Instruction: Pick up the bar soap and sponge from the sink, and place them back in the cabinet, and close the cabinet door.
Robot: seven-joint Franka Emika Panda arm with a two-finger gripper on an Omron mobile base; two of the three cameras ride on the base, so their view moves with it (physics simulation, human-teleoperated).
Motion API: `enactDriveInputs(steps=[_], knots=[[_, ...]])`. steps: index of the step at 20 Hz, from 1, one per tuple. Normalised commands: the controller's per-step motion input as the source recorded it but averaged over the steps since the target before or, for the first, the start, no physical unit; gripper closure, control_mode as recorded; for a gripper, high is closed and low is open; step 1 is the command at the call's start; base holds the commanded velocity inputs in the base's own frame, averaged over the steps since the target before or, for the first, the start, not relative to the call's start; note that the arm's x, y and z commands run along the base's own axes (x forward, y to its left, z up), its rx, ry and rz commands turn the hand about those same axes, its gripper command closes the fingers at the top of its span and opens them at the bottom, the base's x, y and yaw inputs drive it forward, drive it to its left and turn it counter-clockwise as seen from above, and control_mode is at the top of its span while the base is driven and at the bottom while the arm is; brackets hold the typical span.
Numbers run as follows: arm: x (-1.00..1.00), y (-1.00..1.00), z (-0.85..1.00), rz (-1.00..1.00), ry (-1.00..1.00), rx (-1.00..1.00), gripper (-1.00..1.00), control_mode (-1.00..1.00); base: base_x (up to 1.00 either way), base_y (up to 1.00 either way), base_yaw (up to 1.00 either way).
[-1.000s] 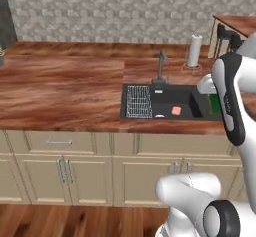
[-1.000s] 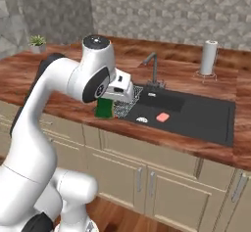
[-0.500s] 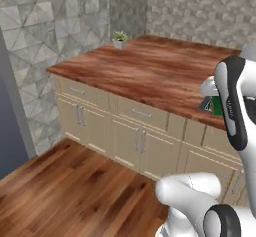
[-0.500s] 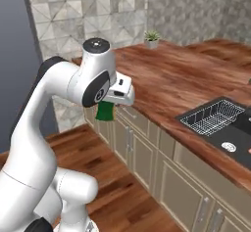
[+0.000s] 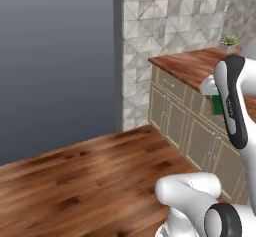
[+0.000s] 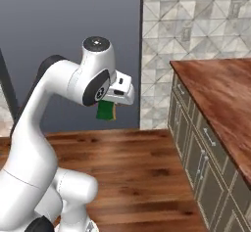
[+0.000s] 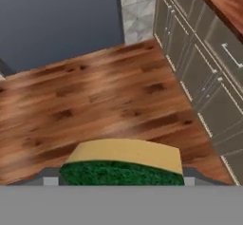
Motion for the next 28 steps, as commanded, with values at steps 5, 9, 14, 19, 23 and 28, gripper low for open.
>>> enactDriveInputs(steps=[5,9,14,19,23,28], knots=[[0.0,0.0,0.0,0.0,0.0,0.0,1.0,1.0,-0.02,0.06,0.8],[0.0,0.0,0.0,0.0,0.0,0.0,1.0,1.0,0.43,0.0,0.75],[0.0,0.0,0.0,0.0,0.0,0.0,1.0,1.0,0.52,0.0,0.72],[0.0,0.0,0.0,0.0,0.0,0.0,1.0,1.0,0.68,-0.11,0.71],[0.0,0.0,0.0,0.0,0.0,0.0,1.0,1.0,0.37,-0.04,0.66],[0.0,0.0,0.0,0.0,0.0,0.0,1.0,1.0,0.48,0.15,0.63]])
